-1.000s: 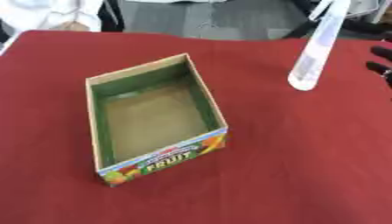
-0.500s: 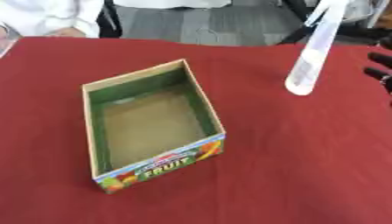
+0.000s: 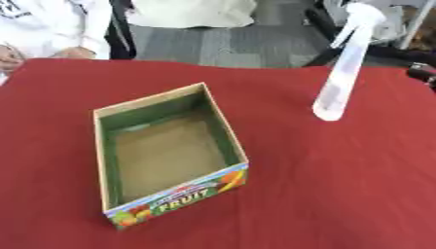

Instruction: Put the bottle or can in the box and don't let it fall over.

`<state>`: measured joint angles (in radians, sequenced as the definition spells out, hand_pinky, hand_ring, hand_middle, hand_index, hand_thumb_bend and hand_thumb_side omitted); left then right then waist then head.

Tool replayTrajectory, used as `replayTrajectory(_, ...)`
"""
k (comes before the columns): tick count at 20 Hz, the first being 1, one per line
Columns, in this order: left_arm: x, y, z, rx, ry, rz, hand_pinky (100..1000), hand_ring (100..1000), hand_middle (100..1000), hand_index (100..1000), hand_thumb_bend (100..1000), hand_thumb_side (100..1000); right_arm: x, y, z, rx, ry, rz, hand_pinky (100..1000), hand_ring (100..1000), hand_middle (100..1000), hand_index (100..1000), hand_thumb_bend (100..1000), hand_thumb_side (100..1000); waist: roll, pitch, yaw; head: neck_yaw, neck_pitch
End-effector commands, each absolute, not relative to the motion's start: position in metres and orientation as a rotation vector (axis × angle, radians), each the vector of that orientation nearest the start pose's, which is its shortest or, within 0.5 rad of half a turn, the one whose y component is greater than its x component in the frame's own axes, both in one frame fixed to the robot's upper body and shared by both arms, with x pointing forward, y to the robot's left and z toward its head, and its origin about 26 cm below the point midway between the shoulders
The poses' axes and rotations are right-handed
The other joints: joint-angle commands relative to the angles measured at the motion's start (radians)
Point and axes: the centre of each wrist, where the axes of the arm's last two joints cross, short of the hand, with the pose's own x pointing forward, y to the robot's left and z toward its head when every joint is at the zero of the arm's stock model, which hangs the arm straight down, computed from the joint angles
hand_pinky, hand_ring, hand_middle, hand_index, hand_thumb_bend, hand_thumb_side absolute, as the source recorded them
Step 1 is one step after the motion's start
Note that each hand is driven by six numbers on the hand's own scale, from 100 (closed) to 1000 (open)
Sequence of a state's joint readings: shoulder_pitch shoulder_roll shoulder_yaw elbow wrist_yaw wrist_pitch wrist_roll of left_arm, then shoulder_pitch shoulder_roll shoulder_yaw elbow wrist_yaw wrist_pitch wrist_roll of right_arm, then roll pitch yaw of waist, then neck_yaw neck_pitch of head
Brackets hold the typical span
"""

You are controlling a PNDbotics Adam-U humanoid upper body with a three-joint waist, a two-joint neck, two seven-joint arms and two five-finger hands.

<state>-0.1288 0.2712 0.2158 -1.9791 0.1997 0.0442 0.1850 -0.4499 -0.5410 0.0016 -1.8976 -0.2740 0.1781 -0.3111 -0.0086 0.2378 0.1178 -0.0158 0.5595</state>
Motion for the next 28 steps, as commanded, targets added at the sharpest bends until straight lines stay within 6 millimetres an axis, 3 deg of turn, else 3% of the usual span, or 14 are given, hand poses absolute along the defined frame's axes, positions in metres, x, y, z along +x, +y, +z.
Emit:
replayTrajectory(1, 0.274, 0.327, 0.167, 0.271, -2.119, 0.150, 725, 671, 667, 750, 100, 737, 0.320, -0.291, 0.270, -0.319, -2.188, 0.180, 807, 842, 842, 845, 100, 500, 0.003, -0.026, 0.002, 0.000, 0.001)
replayTrajectory(8, 0.273, 0.327, 0.166, 0.270, -2.111, 0.141, 725, 670, 666, 750, 100, 736, 0.329, -0.303, 0.311, -0.438, -2.109, 0.431, 815, 849, 845, 852, 100, 452, 0.004, -0.035, 0.002, 0.001, 0.018)
replayTrajectory(14, 0.273, 0.327, 0.165, 0.268, -2.105, 0.128, 724, 669, 666, 749, 100, 736, 0.347, -0.322, 0.345, -0.486, -1.969, 0.777, 830, 849, 841, 846, 100, 433, 0.004, -0.039, 0.008, -0.003, 0.033)
replayTrajectory(22, 0.273, 0.328, 0.166, 0.271, -2.099, 0.113, 724, 667, 666, 748, 100, 739, 0.375, -0.363, 0.368, -0.584, -1.731, 0.968, 852, 869, 860, 856, 100, 416, -0.005, -0.040, 0.006, -0.003, 0.042)
replayTrajectory(28, 0.273, 0.328, 0.166, 0.272, -2.096, 0.113, 724, 665, 665, 747, 100, 740, 0.386, -0.390, 0.379, -0.605, -1.624, 1.038, 875, 908, 903, 885, 100, 443, -0.011, -0.037, 0.009, -0.004, 0.023)
